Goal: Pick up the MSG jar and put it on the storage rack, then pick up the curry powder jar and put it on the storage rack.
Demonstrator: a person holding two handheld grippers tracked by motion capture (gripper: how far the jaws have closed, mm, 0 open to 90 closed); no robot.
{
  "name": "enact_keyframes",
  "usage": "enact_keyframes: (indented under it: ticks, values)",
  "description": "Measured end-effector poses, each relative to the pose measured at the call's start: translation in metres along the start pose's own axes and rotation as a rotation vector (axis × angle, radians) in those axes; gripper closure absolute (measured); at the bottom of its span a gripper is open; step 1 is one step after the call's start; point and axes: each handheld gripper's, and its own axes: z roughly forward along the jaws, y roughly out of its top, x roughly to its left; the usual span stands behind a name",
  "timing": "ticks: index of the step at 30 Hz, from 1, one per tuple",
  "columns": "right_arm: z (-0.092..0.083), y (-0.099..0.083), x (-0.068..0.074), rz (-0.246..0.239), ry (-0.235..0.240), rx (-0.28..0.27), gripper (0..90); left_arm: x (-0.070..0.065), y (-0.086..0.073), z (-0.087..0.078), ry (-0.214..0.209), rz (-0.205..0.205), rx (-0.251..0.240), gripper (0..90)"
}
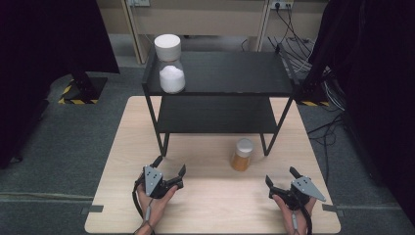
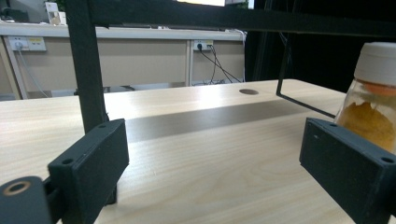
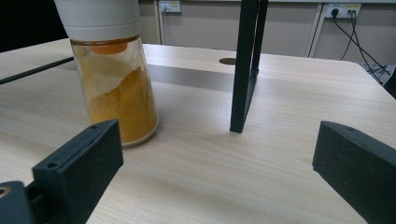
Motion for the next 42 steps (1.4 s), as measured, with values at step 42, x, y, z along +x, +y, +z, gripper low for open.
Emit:
enact_keyframes:
  ticks: [42]
  values:
    - [0.0009,0.0008,-0.0002,-0.01,0.008,0.004,2.1,-0.0018,-0.0073,-0.0012,-0.004,-0.017,0.008,7.9]
